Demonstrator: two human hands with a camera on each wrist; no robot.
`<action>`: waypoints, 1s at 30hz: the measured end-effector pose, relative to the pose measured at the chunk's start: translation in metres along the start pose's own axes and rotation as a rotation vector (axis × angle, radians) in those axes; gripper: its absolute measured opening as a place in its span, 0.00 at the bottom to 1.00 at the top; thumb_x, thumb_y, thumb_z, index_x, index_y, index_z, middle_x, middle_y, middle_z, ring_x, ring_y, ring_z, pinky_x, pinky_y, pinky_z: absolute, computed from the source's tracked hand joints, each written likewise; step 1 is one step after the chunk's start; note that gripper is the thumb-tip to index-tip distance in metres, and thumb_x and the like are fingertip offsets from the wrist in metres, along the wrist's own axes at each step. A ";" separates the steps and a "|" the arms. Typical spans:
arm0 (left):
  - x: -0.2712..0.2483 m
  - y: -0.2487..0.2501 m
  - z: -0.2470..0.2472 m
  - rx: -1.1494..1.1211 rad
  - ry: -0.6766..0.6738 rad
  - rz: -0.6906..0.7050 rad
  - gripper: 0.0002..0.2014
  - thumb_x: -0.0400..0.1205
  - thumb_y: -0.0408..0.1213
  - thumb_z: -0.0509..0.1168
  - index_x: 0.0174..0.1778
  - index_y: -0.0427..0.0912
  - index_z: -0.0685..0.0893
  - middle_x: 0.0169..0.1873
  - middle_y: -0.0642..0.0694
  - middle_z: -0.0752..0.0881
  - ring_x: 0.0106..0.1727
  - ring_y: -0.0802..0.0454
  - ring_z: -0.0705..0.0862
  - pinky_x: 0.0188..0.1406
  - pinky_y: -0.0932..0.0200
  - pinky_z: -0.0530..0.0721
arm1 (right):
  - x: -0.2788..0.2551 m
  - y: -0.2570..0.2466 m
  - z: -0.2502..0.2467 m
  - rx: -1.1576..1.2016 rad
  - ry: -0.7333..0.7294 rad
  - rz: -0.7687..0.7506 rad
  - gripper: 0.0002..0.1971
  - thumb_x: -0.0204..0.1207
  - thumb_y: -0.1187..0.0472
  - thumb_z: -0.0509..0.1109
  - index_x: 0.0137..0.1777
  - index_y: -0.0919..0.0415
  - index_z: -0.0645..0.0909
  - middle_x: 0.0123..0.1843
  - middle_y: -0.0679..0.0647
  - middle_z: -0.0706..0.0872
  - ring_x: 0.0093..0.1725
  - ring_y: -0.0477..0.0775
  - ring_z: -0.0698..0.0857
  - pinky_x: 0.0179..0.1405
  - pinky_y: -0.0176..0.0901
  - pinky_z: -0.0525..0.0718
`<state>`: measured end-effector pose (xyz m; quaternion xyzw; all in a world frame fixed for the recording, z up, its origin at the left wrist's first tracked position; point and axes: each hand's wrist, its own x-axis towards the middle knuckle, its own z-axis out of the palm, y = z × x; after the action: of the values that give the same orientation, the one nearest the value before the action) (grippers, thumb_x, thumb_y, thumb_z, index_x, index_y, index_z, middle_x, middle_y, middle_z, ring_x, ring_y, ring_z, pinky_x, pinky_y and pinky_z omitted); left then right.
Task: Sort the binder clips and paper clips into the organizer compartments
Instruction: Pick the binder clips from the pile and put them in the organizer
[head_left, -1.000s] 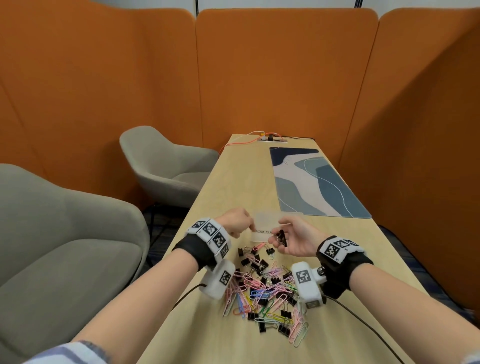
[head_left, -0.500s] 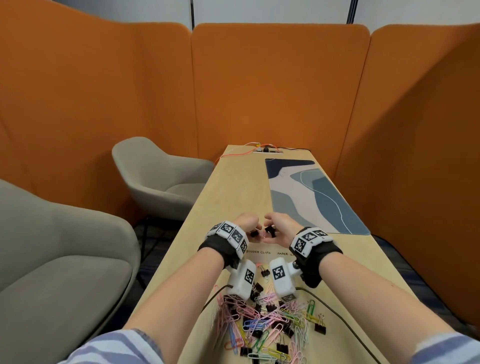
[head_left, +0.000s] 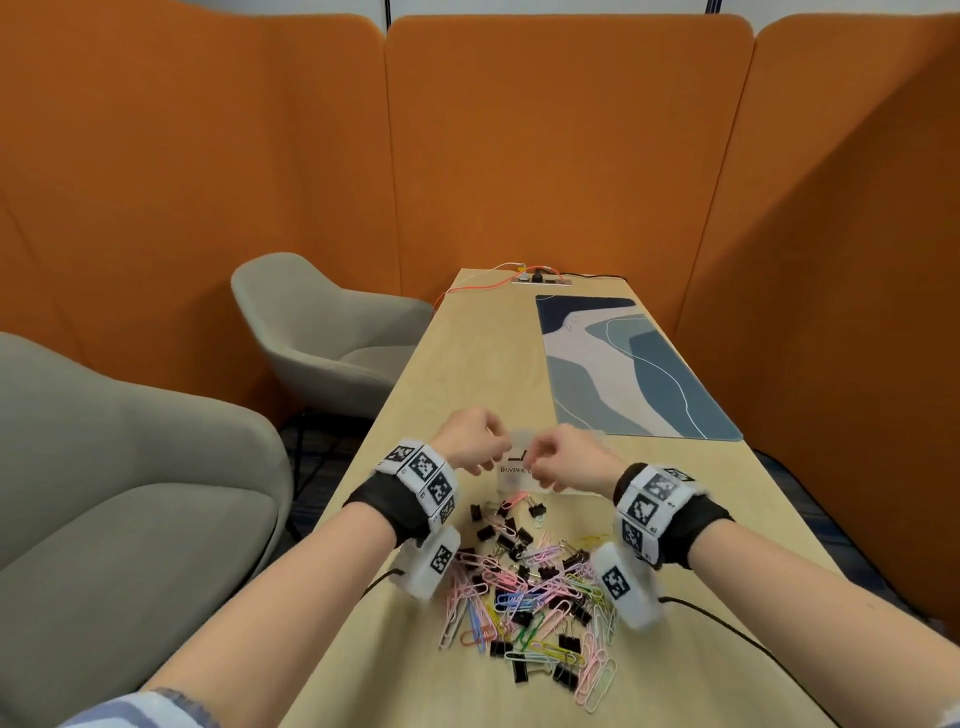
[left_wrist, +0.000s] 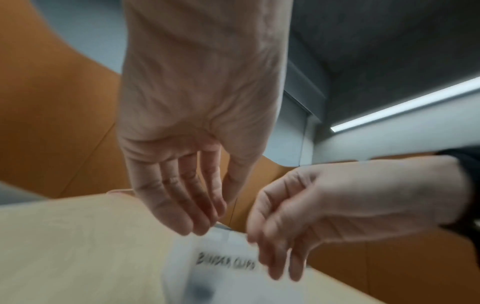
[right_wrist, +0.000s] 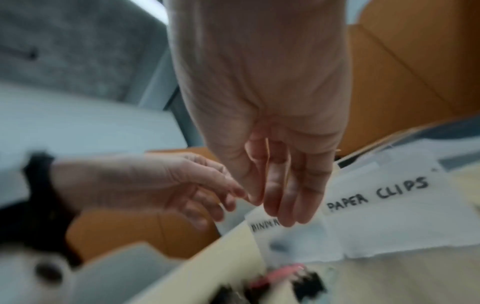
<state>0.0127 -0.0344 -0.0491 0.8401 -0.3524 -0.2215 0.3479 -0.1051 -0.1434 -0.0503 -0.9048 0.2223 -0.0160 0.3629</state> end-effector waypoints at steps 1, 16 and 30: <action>-0.007 -0.006 -0.001 0.092 -0.017 0.016 0.03 0.81 0.34 0.64 0.46 0.42 0.83 0.37 0.46 0.86 0.36 0.52 0.84 0.35 0.60 0.84 | -0.004 0.002 0.006 -0.185 -0.025 -0.037 0.12 0.76 0.70 0.61 0.53 0.64 0.85 0.50 0.58 0.89 0.47 0.54 0.85 0.51 0.44 0.83; -0.021 -0.033 0.028 0.663 -0.160 0.174 0.17 0.77 0.30 0.68 0.62 0.42 0.84 0.60 0.41 0.85 0.62 0.42 0.83 0.62 0.51 0.83 | -0.015 0.006 0.040 -0.646 -0.017 -0.151 0.13 0.74 0.69 0.62 0.57 0.61 0.79 0.58 0.59 0.85 0.58 0.61 0.83 0.53 0.48 0.80; -0.028 -0.047 0.018 0.600 -0.074 0.219 0.08 0.77 0.32 0.66 0.51 0.38 0.84 0.52 0.41 0.87 0.55 0.44 0.84 0.52 0.54 0.82 | -0.021 -0.002 0.043 -0.406 -0.163 0.048 0.08 0.82 0.64 0.58 0.40 0.61 0.71 0.51 0.68 0.84 0.50 0.61 0.82 0.43 0.43 0.74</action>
<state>0.0043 0.0025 -0.0924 0.8537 -0.5026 -0.0994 0.0932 -0.1148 -0.1055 -0.0783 -0.9520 0.2125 0.1109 0.1904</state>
